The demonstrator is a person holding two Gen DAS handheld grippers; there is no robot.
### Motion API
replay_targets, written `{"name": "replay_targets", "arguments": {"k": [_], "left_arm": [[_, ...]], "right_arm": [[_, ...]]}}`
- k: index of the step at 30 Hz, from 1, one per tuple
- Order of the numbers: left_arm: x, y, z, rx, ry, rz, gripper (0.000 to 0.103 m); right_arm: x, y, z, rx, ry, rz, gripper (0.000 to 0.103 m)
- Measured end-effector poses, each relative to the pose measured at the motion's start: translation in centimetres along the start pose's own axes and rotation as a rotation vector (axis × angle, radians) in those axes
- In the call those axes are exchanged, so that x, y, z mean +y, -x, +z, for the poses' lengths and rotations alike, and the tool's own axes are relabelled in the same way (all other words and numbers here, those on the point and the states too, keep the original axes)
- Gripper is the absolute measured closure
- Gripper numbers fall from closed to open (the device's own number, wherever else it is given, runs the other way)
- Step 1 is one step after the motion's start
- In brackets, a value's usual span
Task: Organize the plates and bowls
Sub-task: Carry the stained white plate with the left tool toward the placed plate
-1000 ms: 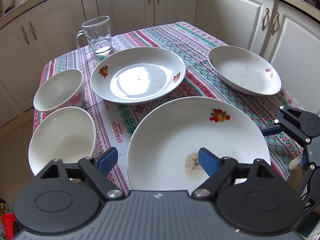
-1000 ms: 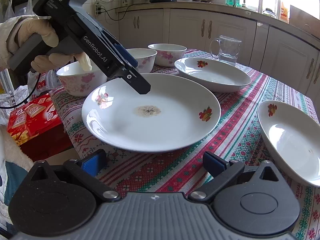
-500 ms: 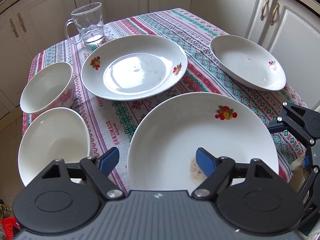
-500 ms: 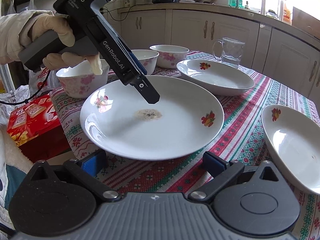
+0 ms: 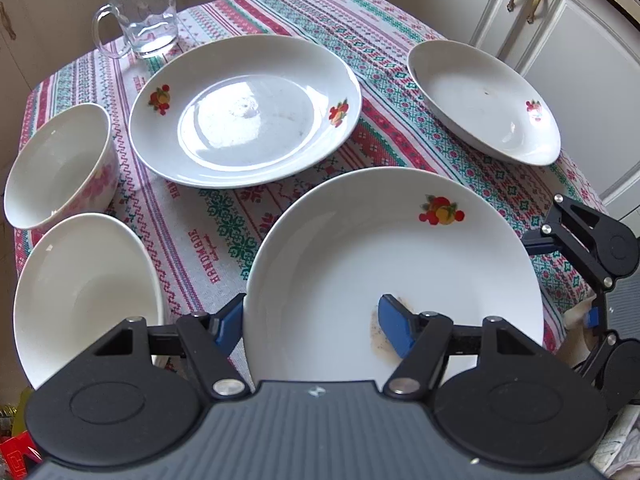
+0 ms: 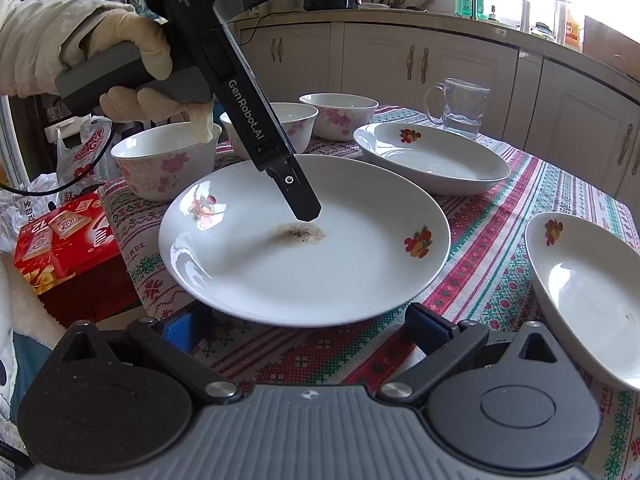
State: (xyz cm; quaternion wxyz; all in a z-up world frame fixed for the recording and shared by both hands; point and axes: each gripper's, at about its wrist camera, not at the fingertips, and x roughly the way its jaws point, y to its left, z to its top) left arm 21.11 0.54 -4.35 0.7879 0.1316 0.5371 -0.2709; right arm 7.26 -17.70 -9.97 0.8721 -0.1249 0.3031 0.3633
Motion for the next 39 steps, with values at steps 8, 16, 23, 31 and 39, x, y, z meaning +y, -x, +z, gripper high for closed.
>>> {"name": "replay_targets", "arguments": {"k": [8, 16, 23, 31, 39], "left_arm": [[-0.2, -0.4, 0.7, 0.054, -0.050, -0.002, 0.034], [-0.4, -0.5, 0.9, 0.062, -0.040, -0.016, 0.033], [-0.5, -0.7, 1.4, 0.083, -0.027, -0.045, 0.032], [-0.7, -0.2, 1.5, 0.067, -0.034, -0.076, 0.032], [-1.0, 0.4, 1.7, 0.050, -0.029, -0.087, 0.032]], "right_arm": [[0.3, -0.3, 0.2, -0.005, 0.011, -0.001, 0.000], [0.1, -0.3, 0.4, 0.013, 0.007, 0.001, 0.000], [-0.2, 0.1, 0.2, 0.023, 0.017, -0.002, 0.000], [-0.4, 0.5, 0.1, 0.031, 0.007, -0.004, 0.000], [-1.1, 1.1, 0.4, 0.045, -0.008, 0.007, 0.000]]}}
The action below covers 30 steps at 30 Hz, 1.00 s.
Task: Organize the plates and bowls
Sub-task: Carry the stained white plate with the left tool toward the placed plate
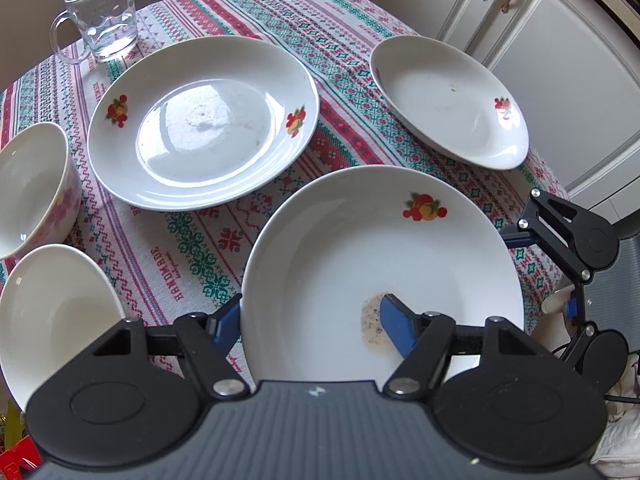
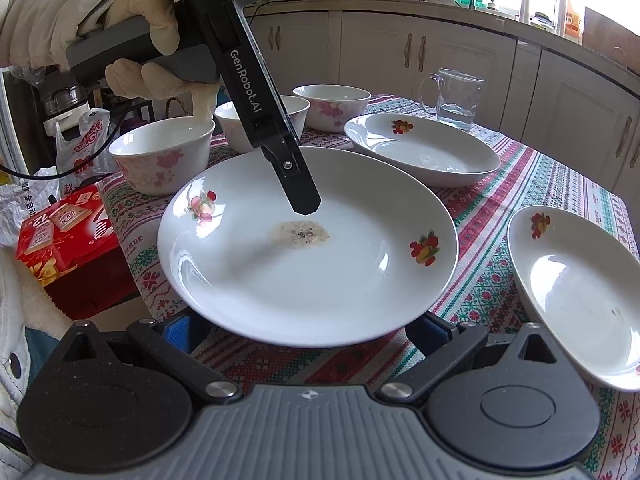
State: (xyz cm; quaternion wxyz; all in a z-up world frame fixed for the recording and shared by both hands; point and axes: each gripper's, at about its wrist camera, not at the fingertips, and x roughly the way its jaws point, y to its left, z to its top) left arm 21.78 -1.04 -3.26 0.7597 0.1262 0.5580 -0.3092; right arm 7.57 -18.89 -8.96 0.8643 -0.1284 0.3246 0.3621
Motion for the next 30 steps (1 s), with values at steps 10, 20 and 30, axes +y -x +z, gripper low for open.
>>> {"name": "replay_targets", "arguments": {"k": [10, 20, 30], "left_arm": [[-1.3, 1.1, 2.2, -0.038, -0.019, -0.009, 0.032], [-3.9, 1.0, 6.6, -0.063, -0.084, -0.021, 0.032], [-7.1, -1.6, 11.5, -0.051, -0.157, -0.051, 0.032]], "right_arm": [[-1.6, 1.6, 0.7, -0.008, 0.006, -0.011, 0.000], [-4.7, 3.9, 0.5, -0.032, -0.009, -0.068, 0.000], [-8.5, 6.1, -0.7, -0.043, -0.063, -0.132, 0.000]]}}
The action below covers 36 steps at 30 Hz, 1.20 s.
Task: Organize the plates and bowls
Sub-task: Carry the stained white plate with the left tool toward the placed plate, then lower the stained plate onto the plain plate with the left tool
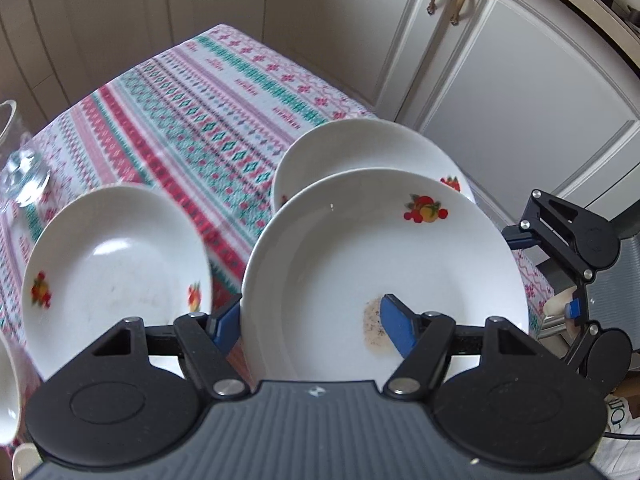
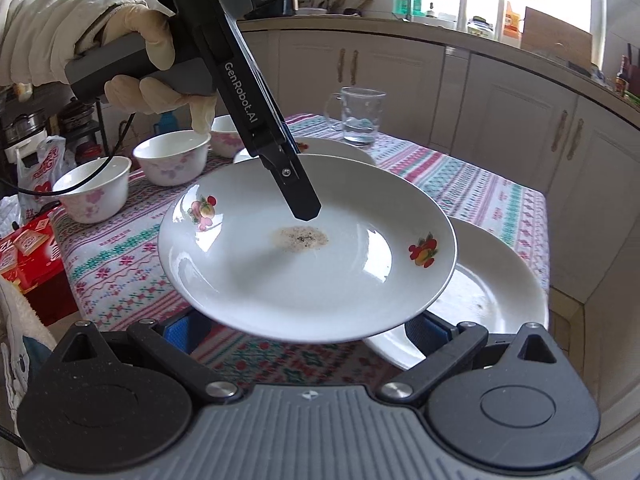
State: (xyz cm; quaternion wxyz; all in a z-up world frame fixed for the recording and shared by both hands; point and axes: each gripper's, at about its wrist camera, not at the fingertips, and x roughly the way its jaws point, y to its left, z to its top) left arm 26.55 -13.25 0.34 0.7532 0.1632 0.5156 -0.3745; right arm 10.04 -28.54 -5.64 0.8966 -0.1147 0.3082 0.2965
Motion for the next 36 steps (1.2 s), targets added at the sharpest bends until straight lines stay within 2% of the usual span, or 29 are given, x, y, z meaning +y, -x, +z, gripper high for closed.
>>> {"name": "replay_targets", "arguments": {"k": [12, 18, 36], "left_arm": [[-2.1, -4.2, 4.4, 0.001, -0.086, -0.041, 0.032], [-2.7, -5.6, 5.0, 0.013, -0.103, -0.048, 0.032], [-2.0, -7.5, 5.8, 0.036, -0.102, -0.044, 0.031]], "right_arm": [[-4.1, 1.7, -1.5, 0.015, -0.078, -0.107, 0.000], [-4.8, 1.7, -2.3, 0.024, -0.114, -0.123, 0.000], [-5.2, 1.3, -1.8, 0.048, -0.187, -0.144, 0.000]]}}
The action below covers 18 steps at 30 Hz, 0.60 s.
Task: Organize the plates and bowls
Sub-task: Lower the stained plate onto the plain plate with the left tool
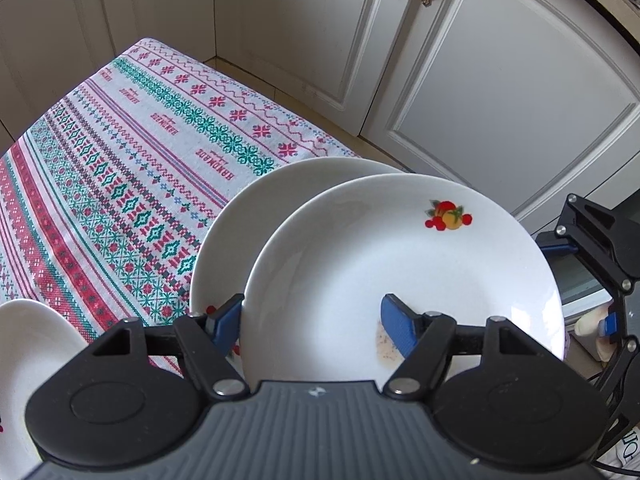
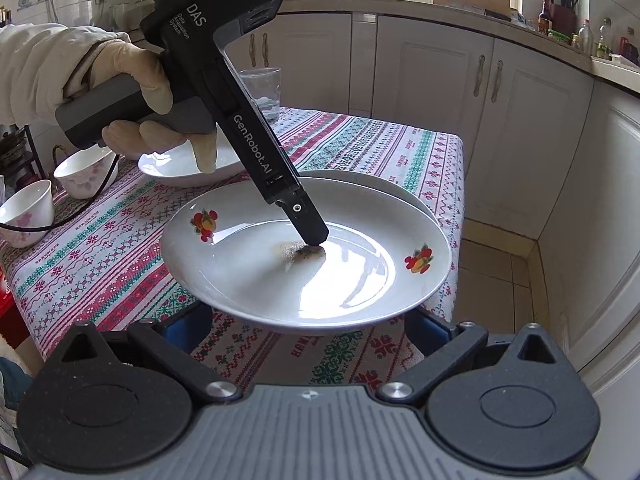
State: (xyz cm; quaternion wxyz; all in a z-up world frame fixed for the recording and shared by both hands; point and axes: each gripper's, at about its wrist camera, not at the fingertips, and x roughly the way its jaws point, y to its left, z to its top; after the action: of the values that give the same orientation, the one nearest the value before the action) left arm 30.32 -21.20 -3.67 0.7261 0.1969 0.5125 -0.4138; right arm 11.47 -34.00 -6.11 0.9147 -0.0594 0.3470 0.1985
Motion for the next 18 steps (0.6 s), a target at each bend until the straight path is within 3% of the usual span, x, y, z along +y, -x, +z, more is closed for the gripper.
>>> {"name": "replay_targets", "arguments": {"k": [18], "left_arm": [[0.0, 1.0, -0.2, -0.024, -0.025, 0.045, 0.026]], "right_arm": [[0.0, -0.1, 0.0, -0.019, -0.014, -0.018, 0.000]]}}
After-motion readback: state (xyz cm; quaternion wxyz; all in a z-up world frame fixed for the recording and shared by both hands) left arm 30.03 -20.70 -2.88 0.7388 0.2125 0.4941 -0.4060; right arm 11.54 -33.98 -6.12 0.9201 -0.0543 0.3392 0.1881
